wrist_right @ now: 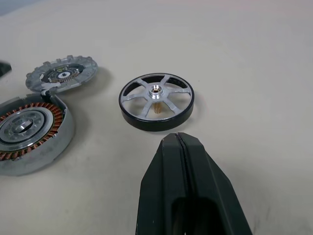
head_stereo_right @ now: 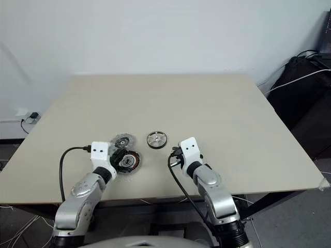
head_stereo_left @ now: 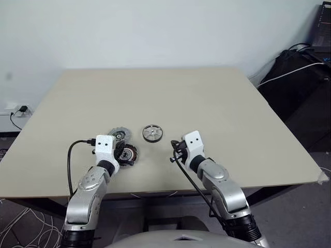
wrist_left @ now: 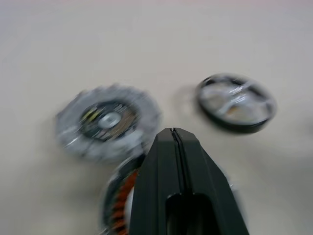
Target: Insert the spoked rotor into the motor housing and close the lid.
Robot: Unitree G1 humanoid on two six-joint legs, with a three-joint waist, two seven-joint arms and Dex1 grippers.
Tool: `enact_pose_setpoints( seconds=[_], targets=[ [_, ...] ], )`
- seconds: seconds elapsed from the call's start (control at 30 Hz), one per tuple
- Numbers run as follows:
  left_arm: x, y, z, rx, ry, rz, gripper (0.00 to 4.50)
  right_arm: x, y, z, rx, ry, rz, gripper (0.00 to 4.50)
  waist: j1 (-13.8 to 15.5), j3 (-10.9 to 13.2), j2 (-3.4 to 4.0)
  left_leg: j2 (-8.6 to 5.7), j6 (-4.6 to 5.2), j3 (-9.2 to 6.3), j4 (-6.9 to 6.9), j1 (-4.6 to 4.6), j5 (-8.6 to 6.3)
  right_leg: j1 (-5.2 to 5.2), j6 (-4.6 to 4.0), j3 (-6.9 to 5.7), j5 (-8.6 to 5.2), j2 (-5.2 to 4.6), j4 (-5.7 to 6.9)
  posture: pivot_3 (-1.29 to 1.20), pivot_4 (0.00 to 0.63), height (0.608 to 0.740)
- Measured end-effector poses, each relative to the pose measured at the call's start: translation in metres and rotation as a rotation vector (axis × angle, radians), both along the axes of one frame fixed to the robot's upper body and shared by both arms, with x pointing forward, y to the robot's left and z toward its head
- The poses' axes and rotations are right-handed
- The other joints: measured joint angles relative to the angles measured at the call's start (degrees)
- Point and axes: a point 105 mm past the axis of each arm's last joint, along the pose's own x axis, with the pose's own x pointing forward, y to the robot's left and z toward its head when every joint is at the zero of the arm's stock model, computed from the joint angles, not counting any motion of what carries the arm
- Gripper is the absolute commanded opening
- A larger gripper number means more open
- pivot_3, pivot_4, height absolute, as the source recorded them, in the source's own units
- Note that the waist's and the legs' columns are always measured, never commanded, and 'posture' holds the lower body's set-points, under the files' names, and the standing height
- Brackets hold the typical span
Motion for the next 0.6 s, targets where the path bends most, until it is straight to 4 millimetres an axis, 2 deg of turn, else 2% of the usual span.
enact_pose_setpoints(
  seconds=[0.6],
  targets=[
    [-0.008,-0.013,-0.03,0.011,0.148,0.012,0.03,0.0,0.0,0.0,0.002,0.0,-0.007,0.0,0.26,0.0,-0.04,-0.01,0.0,-0.01,0.01,-0.01,0.0,0.0,0.0,0.0,0.0,-0.02,0.0,0.0,0.0,0.74]
  ],
)
